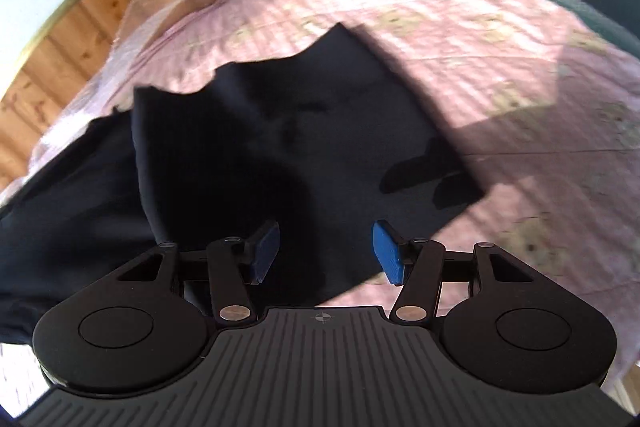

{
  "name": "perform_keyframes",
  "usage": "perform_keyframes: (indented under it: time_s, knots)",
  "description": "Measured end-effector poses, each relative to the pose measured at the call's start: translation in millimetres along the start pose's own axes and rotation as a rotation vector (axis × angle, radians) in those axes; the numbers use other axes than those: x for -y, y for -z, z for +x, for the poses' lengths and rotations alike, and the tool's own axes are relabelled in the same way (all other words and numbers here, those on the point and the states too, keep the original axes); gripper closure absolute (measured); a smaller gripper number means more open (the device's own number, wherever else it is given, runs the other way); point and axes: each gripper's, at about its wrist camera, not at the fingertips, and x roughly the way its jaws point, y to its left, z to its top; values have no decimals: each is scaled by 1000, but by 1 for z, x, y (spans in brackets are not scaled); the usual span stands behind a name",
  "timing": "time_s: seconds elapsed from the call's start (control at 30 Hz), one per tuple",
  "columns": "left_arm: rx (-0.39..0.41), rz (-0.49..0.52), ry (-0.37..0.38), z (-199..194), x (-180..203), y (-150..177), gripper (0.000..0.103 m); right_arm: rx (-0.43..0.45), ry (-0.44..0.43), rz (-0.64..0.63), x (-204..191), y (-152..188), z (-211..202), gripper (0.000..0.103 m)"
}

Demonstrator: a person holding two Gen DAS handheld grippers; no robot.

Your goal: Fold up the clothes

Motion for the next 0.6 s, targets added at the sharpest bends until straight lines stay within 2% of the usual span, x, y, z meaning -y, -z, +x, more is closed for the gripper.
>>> perform_keyframes:
  time_s: [0.07,0.1,0.17,0.2,0.23,0.3,0.33,0.43,0.5,0.6]
  knots:
    - [-184,3,-135,21,-51,30,101,-37,-33,-24,-14,5,17,42]
    - [-251,12,-176,27,-66,47,97,-61,-50,-33,-22,8,25,42]
    - [-345,51,-218,32,-87,77,82,-115,-73,-53,-38,16,42,42]
    - [-346,44,-222,30,-93,82,69,-133,-81,-69,-46,19,48,42]
    - [-314,18,-215,26,-95,81,46,-144,-87,-92,-56,22,52,42]
    - [-251,-34,-200,16,-100,78,28,-148,-90,-130,-73,24,53,39]
    - [-219,-61,-180,16,-100,71,24,-150,-92,-148,-81,25,53,36]
    - [-180,-128,-36,40,-89,39,11,-141,-65,-198,-105,23,50,32]
    - [-175,-143,56,64,-75,20,11,-136,-41,-229,-123,20,47,32]
    - [-197,-90,167,111,-43,1,9,-108,-67,-303,-165,16,37,31]
